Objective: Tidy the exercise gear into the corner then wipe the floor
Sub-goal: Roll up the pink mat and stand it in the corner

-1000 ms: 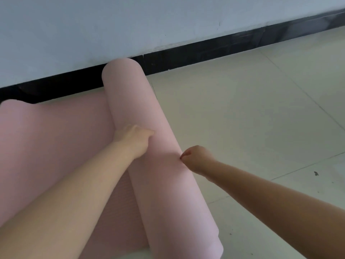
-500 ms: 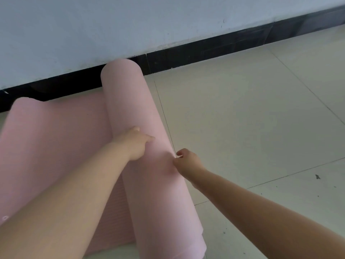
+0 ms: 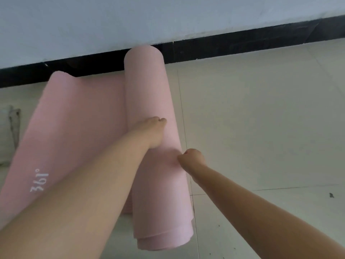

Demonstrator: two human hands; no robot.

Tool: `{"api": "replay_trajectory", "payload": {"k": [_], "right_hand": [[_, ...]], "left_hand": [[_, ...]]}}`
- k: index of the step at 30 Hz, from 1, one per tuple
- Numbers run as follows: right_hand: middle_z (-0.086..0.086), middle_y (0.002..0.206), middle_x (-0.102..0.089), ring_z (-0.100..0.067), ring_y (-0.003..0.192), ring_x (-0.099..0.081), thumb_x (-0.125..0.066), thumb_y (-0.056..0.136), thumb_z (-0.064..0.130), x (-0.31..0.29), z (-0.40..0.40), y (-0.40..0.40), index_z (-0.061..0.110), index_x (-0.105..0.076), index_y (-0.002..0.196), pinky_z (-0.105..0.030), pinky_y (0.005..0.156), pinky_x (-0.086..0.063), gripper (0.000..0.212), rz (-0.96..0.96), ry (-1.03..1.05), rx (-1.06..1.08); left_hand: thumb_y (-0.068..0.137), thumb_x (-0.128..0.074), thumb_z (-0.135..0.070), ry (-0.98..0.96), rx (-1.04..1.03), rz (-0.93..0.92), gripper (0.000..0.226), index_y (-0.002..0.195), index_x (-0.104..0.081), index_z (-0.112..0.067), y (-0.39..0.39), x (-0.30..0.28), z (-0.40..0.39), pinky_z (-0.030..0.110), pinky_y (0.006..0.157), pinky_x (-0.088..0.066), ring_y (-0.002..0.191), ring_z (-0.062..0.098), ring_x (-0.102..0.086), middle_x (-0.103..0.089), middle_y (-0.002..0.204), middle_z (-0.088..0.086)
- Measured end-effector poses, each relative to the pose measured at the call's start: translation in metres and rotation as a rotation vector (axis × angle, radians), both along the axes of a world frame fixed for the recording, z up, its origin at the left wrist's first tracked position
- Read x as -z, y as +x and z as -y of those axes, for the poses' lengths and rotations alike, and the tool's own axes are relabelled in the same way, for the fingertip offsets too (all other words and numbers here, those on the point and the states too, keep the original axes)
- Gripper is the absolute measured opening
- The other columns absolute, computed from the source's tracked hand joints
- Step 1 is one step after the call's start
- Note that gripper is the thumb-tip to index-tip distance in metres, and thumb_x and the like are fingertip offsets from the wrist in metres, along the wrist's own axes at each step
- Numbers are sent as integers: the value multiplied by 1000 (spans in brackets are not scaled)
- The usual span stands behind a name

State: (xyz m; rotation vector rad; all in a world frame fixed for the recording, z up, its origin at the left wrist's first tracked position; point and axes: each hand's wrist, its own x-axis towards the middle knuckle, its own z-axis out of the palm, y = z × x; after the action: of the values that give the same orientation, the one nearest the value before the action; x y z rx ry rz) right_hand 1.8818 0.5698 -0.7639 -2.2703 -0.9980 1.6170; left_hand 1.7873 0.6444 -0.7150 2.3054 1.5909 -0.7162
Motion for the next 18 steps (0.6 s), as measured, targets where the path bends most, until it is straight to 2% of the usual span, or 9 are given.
{"api": "replay_trajectory", "payload": {"k": [3,6,8,9,10,12,15,17,18], "right_hand": [[-3,59,-32,-15,51,-28,-45,87,3,-2,0,-7,9,-34,56,-22,47,-20,33,-25,19,44],[-9,68,-42,-20,62,-38,-51,85,2,0,-2,-19,0,-55,73,-26,64,-30,13,-78,60,89],[-20,80,-49,-27,76,-50,-50,85,-1,0,-4,-32,-12,-60,94,-28,71,-39,17,-113,88,116],[-22,80,-50,-28,75,-52,-48,84,-2,0,-5,-38,-11,-58,92,-28,69,-42,16,-104,106,108],[-16,76,-49,-26,71,-49,-45,84,-3,-1,-6,-46,-5,-55,85,-26,64,-40,11,-75,131,93],[-5,71,-46,-22,73,-45,-41,84,-2,-1,-12,-61,6,-47,80,-26,68,-37,11,-33,163,93],[-4,59,-59,-25,79,-56,-36,84,-2,-3,-24,-81,8,-46,80,-31,82,-44,15,-53,159,131],[-5,40,-59,-26,65,-56,-35,83,-4,-6,-33,-93,5,-47,71,-32,78,-49,19,-42,137,114],[-6,33,-56,-26,57,-56,-35,85,-4,-10,-36,-100,3,-47,66,-33,77,-52,23,-43,103,99]], "left_hand": [[92,-34,-2,29,24,-8,60,147,-26,-24,-12,-1,1,38,102,-38,133,29,-36,-33,142,10],[92,-36,-3,93,14,12,48,137,-46,-20,-37,4,-9,38,103,-40,129,31,-40,-37,135,13],[90,-39,-3,147,-7,86,42,128,-54,-13,-56,8,-13,37,102,-42,126,32,-43,-41,132,15],[89,-41,-1,170,-2,113,39,124,-56,-8,-65,10,-14,38,101,-42,126,32,-43,-43,132,14],[87,-42,1,186,0,128,36,119,-57,-3,-74,12,-16,39,100,-43,126,32,-44,-45,132,14],[84,-43,5,214,-3,129,34,116,-55,2,-92,15,-19,41,95,-44,121,34,-49,-49,128,16],[87,-38,3,232,-4,175,50,134,-42,-14,-123,15,-30,40,90,-46,116,37,-52,-49,128,18],[96,-31,-7,214,22,165,53,144,-32,-30,-142,11,-38,37,92,-44,119,35,-50,-46,134,16],[98,-28,-12,212,34,156,49,143,-34,-30,-150,10,-41,35,94,-43,122,34,-49,-45,137,16]]}}
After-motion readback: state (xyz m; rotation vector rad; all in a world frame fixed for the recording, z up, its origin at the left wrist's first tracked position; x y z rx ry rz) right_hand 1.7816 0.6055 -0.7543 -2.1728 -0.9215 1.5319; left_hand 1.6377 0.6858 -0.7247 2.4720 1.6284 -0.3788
